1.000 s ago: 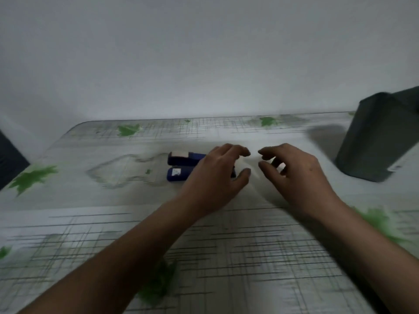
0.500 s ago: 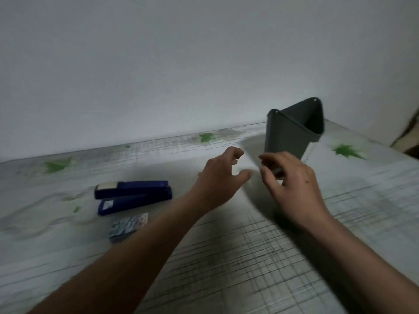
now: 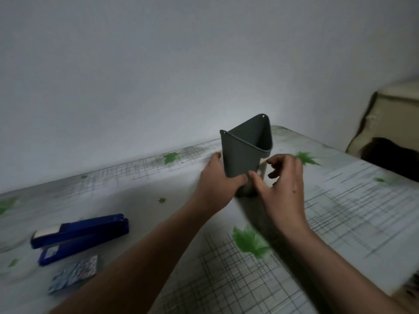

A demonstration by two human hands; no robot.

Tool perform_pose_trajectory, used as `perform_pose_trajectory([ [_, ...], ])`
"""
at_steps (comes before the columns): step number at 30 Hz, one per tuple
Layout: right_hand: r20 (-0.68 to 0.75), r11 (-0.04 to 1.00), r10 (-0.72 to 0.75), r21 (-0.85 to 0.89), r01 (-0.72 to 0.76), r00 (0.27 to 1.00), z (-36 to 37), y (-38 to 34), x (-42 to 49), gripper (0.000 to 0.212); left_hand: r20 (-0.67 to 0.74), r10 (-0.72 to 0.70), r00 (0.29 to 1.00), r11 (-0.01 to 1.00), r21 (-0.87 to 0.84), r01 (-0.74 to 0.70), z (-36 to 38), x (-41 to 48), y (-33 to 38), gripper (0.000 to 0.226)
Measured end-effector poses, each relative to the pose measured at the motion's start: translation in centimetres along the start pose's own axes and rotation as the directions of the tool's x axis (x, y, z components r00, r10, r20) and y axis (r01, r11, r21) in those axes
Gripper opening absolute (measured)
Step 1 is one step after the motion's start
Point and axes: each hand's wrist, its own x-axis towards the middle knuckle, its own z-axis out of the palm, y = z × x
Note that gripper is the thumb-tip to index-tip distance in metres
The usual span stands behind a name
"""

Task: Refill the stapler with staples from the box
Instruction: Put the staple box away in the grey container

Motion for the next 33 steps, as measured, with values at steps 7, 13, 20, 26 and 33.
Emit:
perform_pose_trajectory([
  [7,0.109,0.967,0.154,0.185,-0.172,0.982,0.5,1.8,0.2,0.075,-0.010,-0.010,1.000,0.997,-0.073,0.009,0.6,0.8,-1.4,0.061],
  [13,0.302,0.929,0.234,0.212,-0.305,0.924,1.3,2.5,0.1,0.082,0.043,0.055,0.998,0.998,0.028,-0.057,0.2,0.7,-1.6,0.056],
  [20,0.327,0.943,0.193,0.198,-0.267,0.925,1.4,2.1,0.0,0.064,0.017,0.064,0.998,0.997,0.032,-0.064,-0.8,0.5,-1.4,0.041],
  [26,0.276,0.955,0.167,0.193,-0.225,0.946,2.1,0.3,-1.0,0.065,-0.055,0.124,0.991,0.987,0.112,-0.117,-3.5,-1.0,-1.8,0.027],
  [33,0.261,0.981,0.059,0.161,-0.104,0.963,3.7,-2.6,-2.9,0.069,-0.119,0.196,0.973,0.960,0.225,-0.165,-7.8,-4.0,-2.4,0.031],
])
